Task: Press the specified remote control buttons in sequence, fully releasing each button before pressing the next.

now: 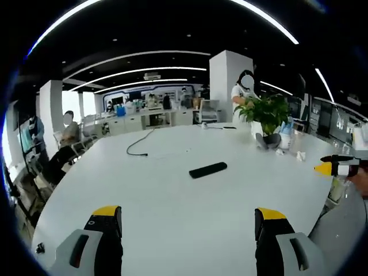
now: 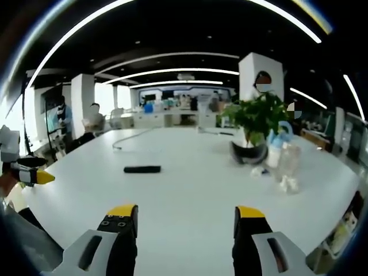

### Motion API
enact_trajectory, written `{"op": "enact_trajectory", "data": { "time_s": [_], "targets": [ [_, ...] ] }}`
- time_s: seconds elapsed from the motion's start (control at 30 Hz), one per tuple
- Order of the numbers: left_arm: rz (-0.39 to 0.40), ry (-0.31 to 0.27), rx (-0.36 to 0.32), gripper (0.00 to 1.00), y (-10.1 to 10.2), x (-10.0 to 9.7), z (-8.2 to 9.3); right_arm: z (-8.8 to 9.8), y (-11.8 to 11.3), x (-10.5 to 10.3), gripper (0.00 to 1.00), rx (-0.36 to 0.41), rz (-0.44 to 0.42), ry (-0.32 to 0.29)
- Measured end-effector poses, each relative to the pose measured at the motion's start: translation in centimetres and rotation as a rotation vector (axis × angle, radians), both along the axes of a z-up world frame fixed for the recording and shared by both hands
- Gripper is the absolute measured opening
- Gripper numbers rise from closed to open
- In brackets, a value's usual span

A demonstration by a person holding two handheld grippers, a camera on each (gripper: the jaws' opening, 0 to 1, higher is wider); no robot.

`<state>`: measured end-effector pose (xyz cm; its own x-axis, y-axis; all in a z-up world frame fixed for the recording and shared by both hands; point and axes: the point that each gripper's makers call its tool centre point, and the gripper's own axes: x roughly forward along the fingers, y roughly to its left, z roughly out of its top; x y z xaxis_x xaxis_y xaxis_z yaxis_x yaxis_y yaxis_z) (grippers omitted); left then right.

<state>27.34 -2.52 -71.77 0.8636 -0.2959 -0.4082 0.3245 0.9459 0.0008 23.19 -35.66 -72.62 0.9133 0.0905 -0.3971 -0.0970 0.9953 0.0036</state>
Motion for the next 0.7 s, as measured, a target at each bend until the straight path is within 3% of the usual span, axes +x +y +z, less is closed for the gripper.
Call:
{"op": "enact_trajectory", "data": {
  "time_s": [0.07,0.2,0.53,0.7],
  "targets": [
    [-0.014,0.006,0.005,1.00,-0.2,0.7,-0.1,-0.1,0.1,0.0,0.65,-0.002,0.004,0.004],
    [-0.070,0.023,0.041,0.88,-0.7,2.5,-0.1,-0.3,0.3,0.0,0.62,-0.004,0.013,0.015],
    [-0.190,0.016,0.103,0.92,-1.6,6.3,0.8,-0.5,0.4,0.0,0.62,-0.027,0.022,0.027],
    [-0.252,0.019,0.139,0.89,-2.7,8.2,1.3,-0.6,0.5,-0.1,0.61,-0.032,0.025,0.034]
  ]
}}
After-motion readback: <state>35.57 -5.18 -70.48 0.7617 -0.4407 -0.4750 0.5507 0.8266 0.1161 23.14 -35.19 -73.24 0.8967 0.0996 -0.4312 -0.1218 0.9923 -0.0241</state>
